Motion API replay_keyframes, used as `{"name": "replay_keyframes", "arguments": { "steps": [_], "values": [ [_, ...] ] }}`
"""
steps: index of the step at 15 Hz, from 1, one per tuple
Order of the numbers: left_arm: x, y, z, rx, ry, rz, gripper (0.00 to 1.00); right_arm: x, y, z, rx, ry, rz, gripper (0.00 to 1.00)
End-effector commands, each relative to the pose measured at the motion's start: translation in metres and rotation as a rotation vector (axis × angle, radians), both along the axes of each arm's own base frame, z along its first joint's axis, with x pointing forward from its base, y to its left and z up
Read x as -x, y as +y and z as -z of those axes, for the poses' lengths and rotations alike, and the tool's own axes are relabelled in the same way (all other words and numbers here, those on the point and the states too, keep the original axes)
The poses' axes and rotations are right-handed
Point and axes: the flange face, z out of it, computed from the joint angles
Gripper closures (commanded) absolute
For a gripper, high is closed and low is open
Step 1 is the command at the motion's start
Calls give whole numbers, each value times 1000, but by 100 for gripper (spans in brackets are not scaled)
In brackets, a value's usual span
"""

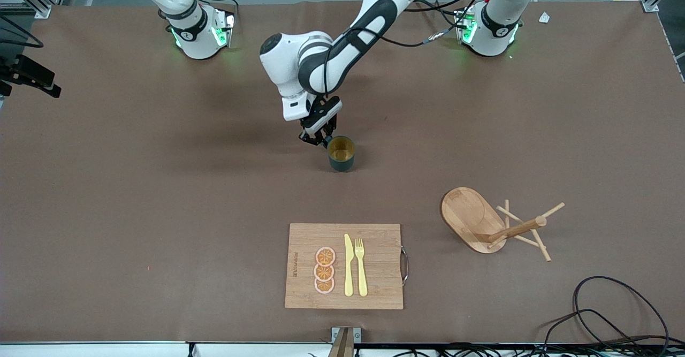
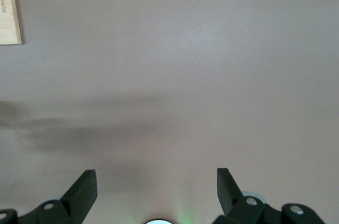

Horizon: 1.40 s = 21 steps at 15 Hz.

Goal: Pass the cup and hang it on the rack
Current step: 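Lift the mug by its handle with the left gripper toward the rack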

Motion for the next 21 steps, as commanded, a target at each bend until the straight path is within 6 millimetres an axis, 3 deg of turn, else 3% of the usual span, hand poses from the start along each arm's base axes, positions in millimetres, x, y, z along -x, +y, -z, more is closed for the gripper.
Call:
{"name": "replay_keyframes", "arguments": {
  "steps": [1, 4, 7, 9, 13, 18, 21],
  "values": [
    [-35, 27, -82, 48, 31, -9, 99, 7, 0, -10, -16, -10, 4, 0],
    [-70, 63, -149, 106, 79, -13, 99, 7, 0, -11, -27, -7, 2, 0],
    [-115, 118, -218, 233, 156, -8, 100, 7, 0, -11, -26, -6, -4, 0],
    [-144, 159, -248, 315, 201, -21, 100, 9, -1, -10, -26, 3, -36, 0],
    [-200, 244, -281, 473, 273, -25, 100, 10, -3, -9, -15, 14, -35, 0],
    [-260, 347, -284, 767, 368, -106, 100, 10, -7, -9, -13, 11, -26, 0],
    [-281, 398, -274, 915, 432, -140, 100, 10, -7, -9, -13, 11, -25, 0]
  ]
}}
